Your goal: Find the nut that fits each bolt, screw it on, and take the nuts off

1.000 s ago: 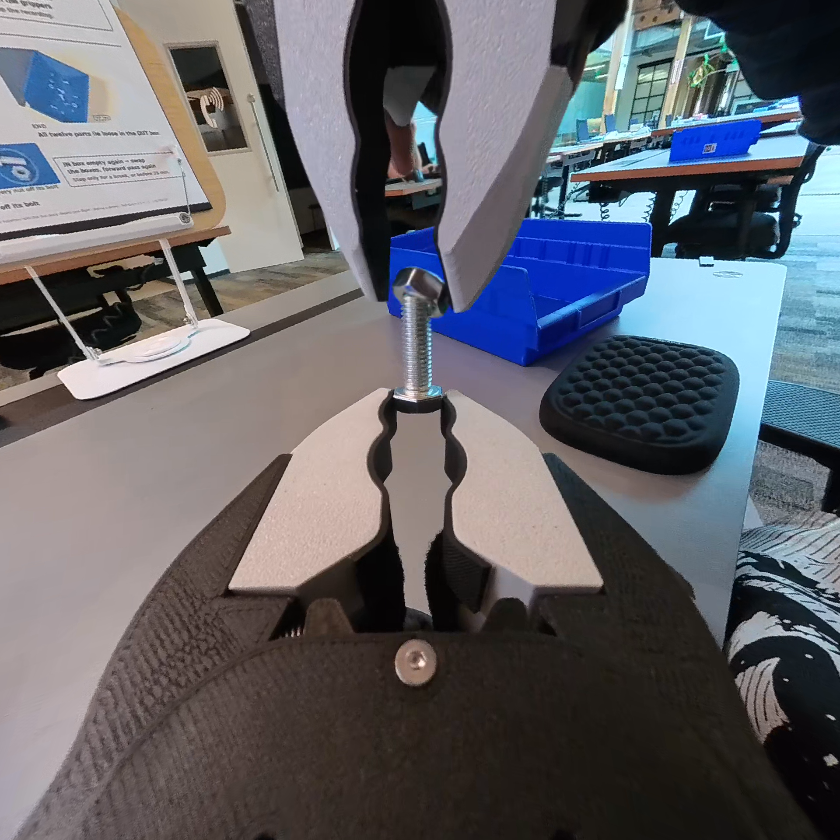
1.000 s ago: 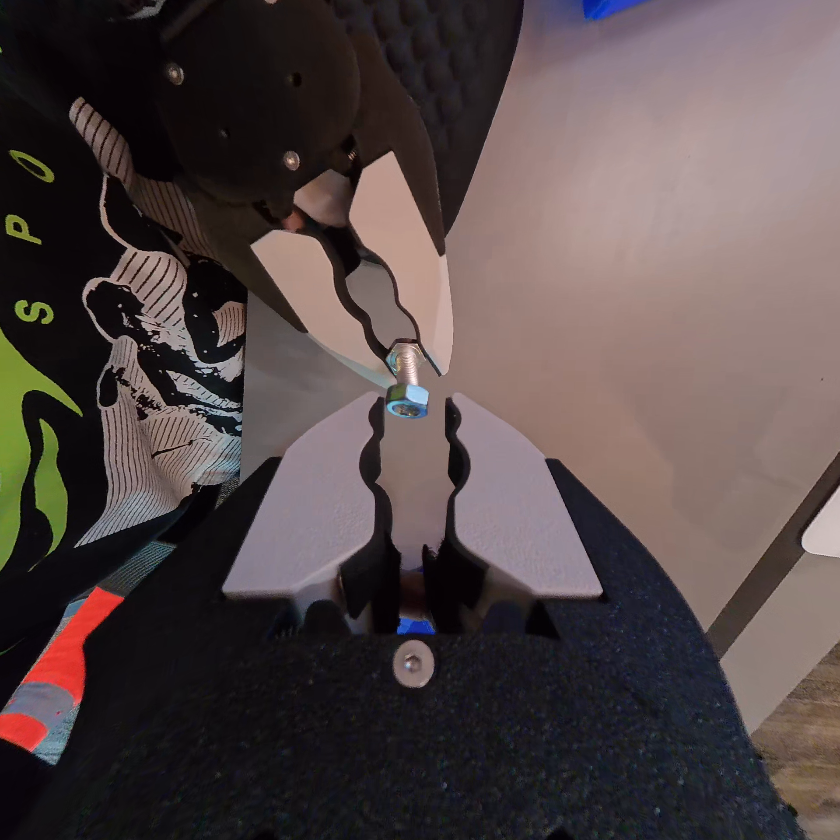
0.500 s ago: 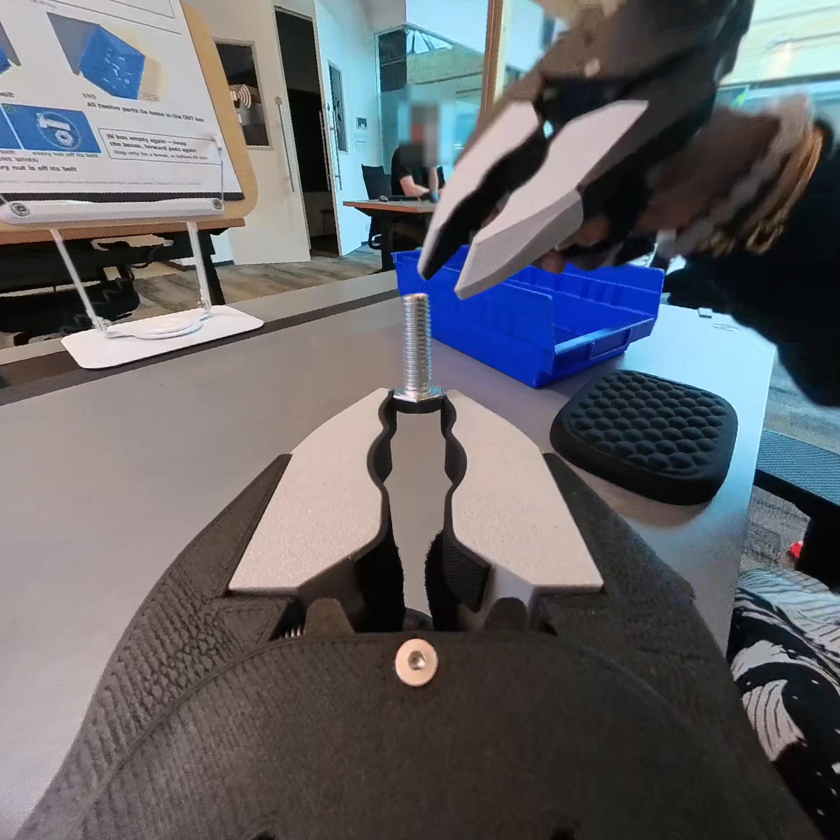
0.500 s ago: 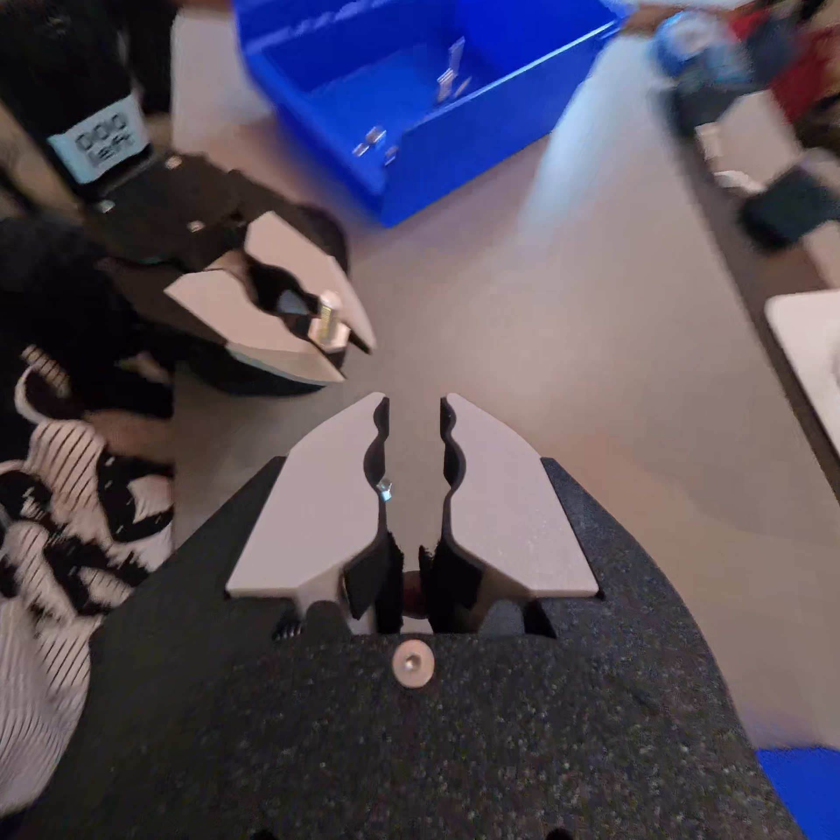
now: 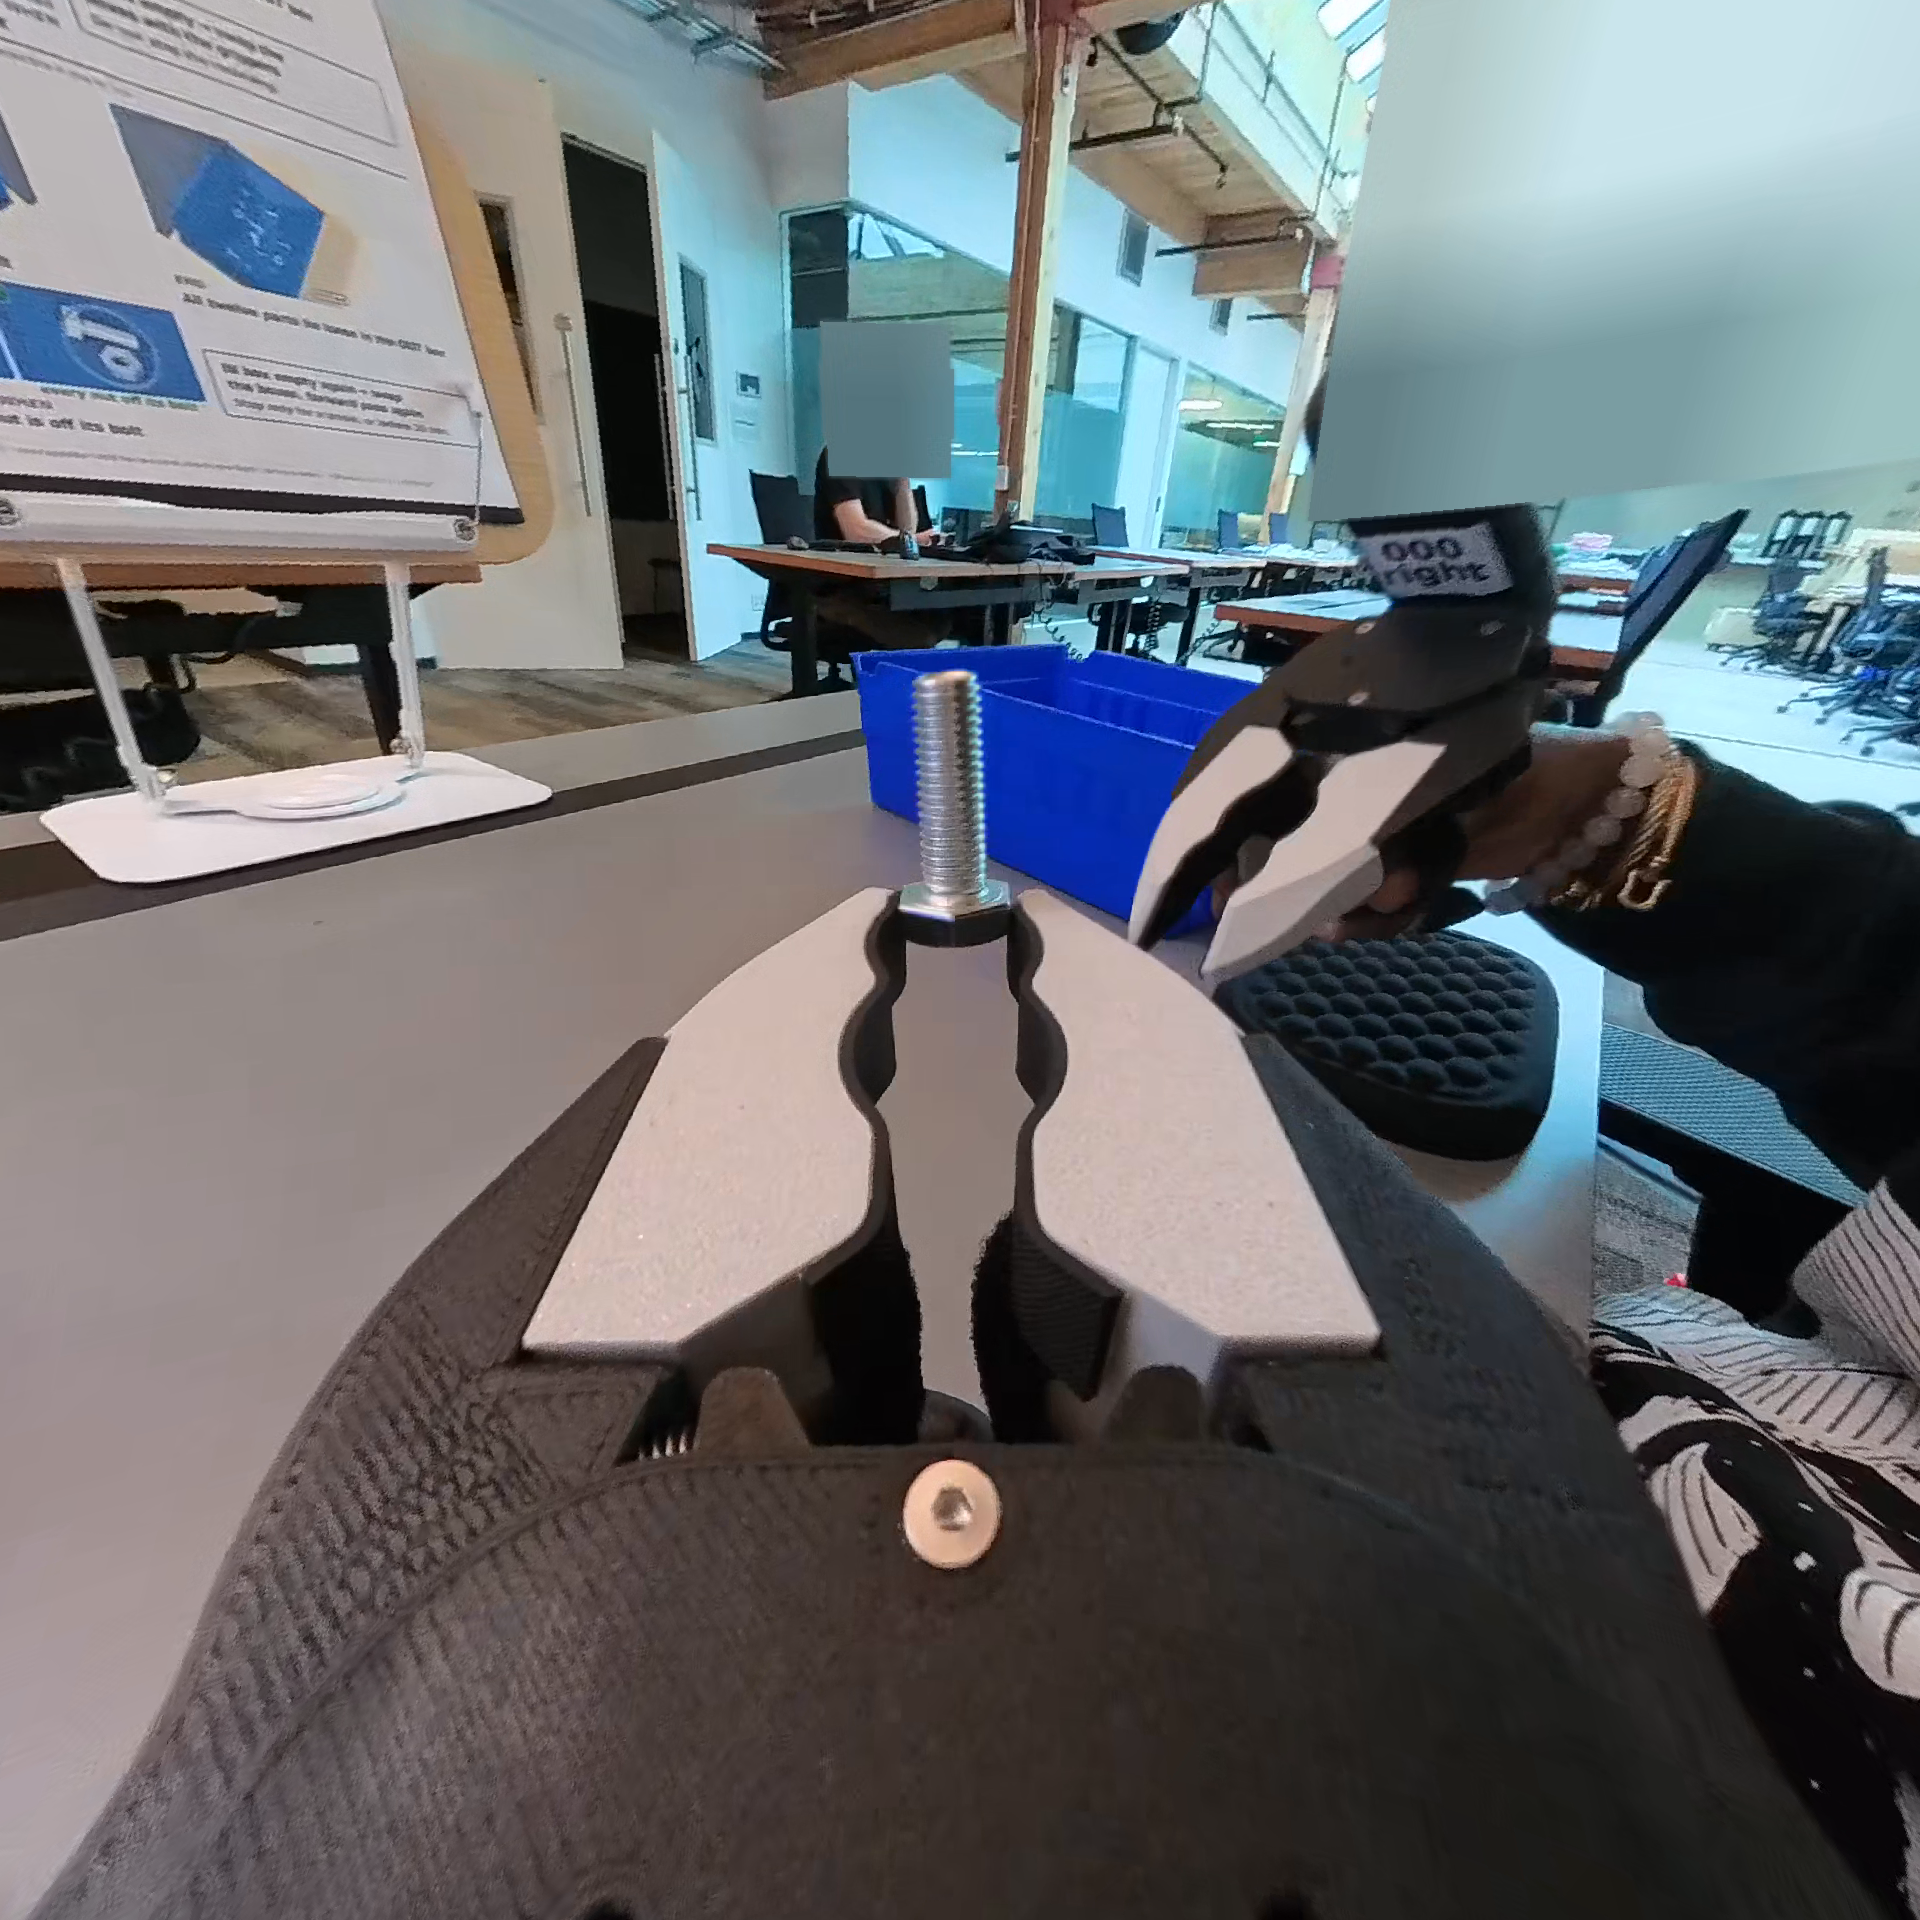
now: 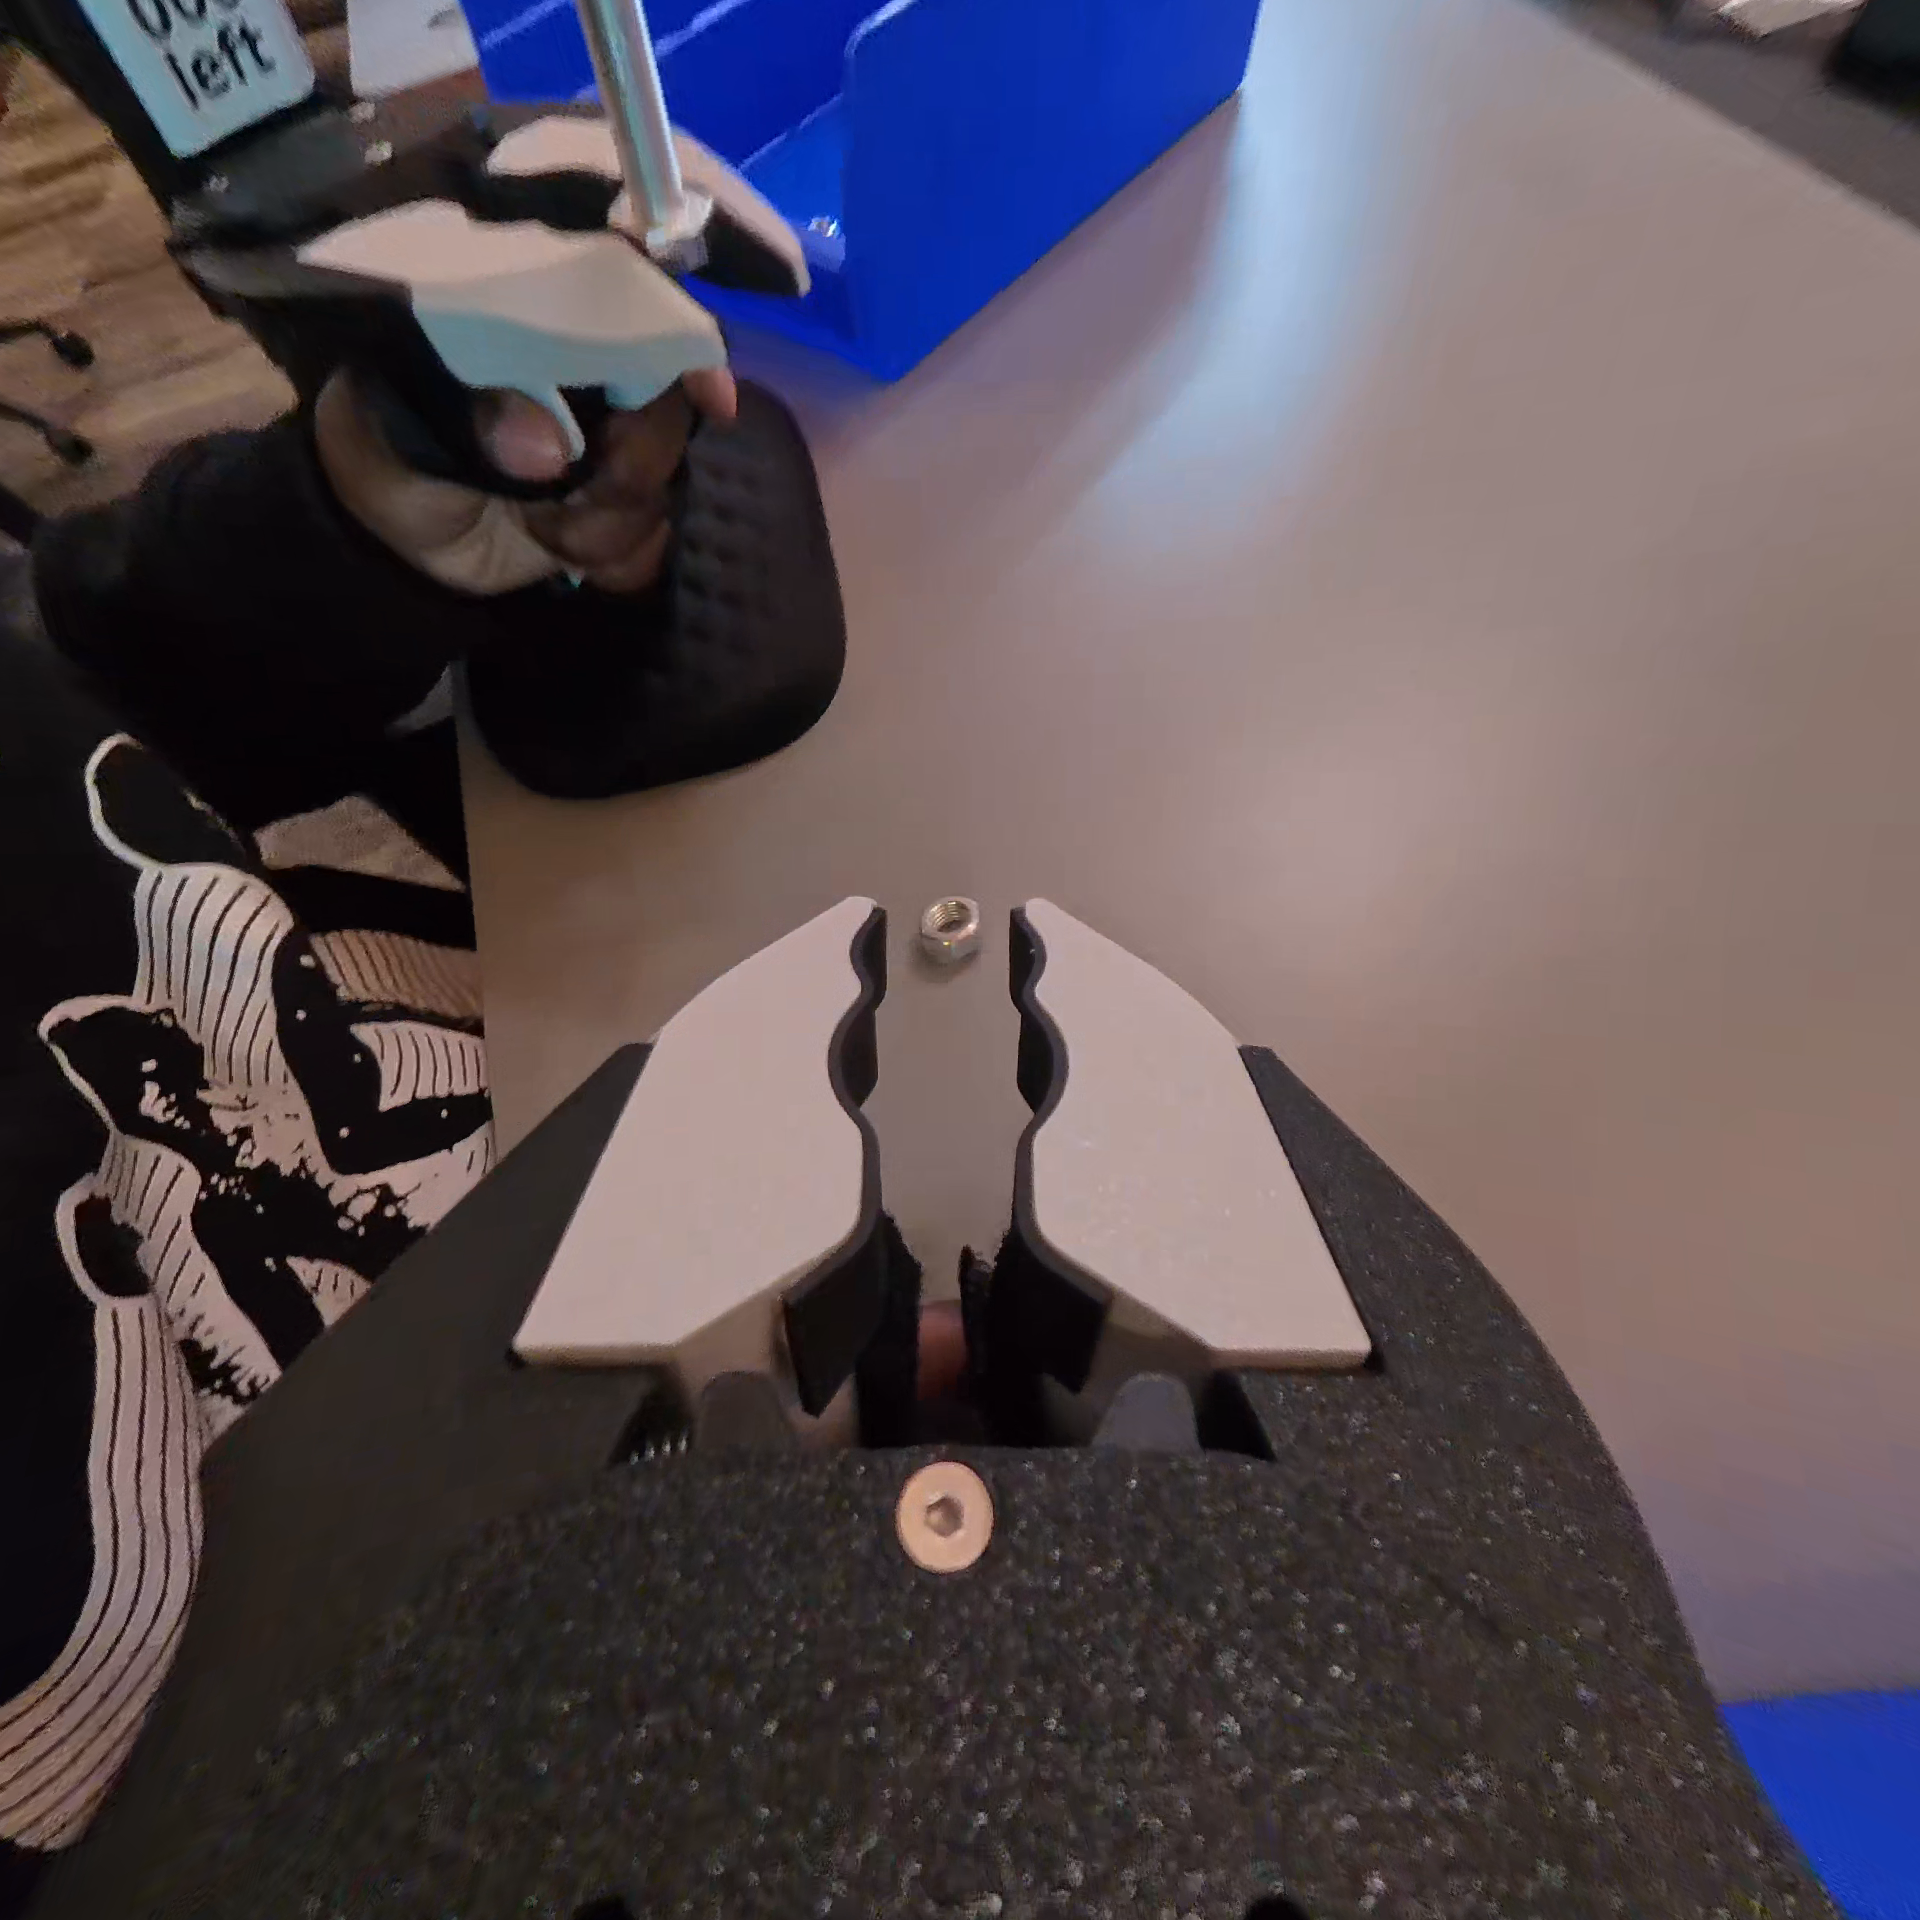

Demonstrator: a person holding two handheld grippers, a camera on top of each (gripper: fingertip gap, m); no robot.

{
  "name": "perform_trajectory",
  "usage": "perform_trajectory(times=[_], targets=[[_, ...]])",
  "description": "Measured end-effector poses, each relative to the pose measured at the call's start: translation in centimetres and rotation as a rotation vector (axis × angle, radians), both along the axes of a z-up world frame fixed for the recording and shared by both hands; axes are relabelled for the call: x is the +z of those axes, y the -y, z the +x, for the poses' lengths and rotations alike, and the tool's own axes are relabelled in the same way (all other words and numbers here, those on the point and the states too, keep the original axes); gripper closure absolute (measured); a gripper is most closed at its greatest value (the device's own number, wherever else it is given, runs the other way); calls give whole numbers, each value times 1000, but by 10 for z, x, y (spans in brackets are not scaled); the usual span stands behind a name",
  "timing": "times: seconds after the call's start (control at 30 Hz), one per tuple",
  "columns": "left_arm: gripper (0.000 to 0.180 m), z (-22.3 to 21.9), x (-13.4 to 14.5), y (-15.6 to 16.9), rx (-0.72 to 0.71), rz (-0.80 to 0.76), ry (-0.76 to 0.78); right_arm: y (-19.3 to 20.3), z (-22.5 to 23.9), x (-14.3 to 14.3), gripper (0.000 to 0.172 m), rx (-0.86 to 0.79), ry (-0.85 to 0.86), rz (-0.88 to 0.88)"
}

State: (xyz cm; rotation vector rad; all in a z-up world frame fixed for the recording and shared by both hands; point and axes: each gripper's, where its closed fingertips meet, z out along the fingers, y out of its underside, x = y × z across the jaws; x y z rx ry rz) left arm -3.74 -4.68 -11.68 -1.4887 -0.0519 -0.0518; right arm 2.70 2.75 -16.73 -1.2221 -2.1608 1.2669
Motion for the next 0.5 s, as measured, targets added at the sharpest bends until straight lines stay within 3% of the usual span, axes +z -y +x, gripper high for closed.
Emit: perform_trajectory(times=[0.5], targets=[[162,5,-4,0,-51,-6,0,28,12,-49,143,334,251,372]])
